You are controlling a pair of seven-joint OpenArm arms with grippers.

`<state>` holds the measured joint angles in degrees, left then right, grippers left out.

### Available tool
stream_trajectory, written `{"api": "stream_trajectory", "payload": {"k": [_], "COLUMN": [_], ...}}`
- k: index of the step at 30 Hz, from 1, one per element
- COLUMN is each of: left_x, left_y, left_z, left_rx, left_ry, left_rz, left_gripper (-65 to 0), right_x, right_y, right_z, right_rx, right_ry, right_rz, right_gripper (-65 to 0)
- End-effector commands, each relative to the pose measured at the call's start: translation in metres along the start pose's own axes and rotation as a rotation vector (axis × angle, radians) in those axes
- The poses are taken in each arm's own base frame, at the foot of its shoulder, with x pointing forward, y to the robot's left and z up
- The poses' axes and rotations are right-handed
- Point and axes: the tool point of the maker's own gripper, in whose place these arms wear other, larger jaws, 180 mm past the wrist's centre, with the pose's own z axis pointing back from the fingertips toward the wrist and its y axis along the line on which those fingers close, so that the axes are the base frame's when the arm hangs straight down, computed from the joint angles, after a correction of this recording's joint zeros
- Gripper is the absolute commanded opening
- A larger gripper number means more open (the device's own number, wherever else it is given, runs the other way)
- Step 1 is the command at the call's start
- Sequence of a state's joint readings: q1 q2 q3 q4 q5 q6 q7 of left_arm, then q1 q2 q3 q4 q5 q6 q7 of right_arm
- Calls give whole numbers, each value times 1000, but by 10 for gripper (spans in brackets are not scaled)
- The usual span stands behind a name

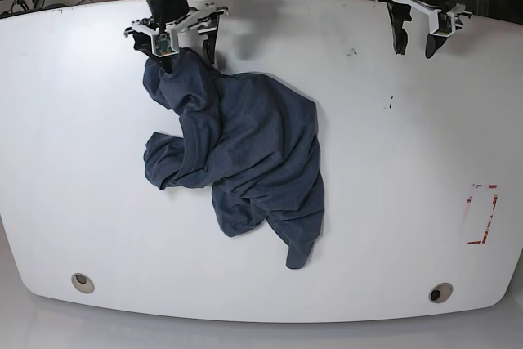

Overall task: Fold the T-shirt properly
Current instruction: 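Lower both grippers toward the navy T-shirt heap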

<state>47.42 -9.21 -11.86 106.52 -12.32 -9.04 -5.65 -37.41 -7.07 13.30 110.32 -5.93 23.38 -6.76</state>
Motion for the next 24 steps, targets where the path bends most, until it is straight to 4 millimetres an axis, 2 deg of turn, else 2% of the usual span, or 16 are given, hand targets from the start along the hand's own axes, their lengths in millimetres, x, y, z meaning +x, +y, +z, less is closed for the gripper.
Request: {"api": "stream_trajectory", "payload": {"k": [1, 10, 12, 22, 24], "left_x": [13, 16, 26, 38, 38], "left_y": [2, 4, 6, 13, 13], "left_z": [-1, -8, -15, -24, -24], "left_rx": [2, 7, 17, 42, 41], "left_ry": [-51, -68, -99, -133, -132], "left_rz": [-3, 2, 4, 2, 1], "left_gripper": [-312, -313, -314, -309, -309], "right_x": [7, 15, 14, 19, 20], "right_y": [1, 11, 21, 56, 56], "right_z": [-2, -6, -8, -14, -14], "right_rx": [14, 49, 83, 195, 195], "right_ry": [-25, -50, -46, -54, -55], "right_rz": [9, 17, 24, 46, 47], "right_gripper": [-190, -189, -185, -180, -180]}}
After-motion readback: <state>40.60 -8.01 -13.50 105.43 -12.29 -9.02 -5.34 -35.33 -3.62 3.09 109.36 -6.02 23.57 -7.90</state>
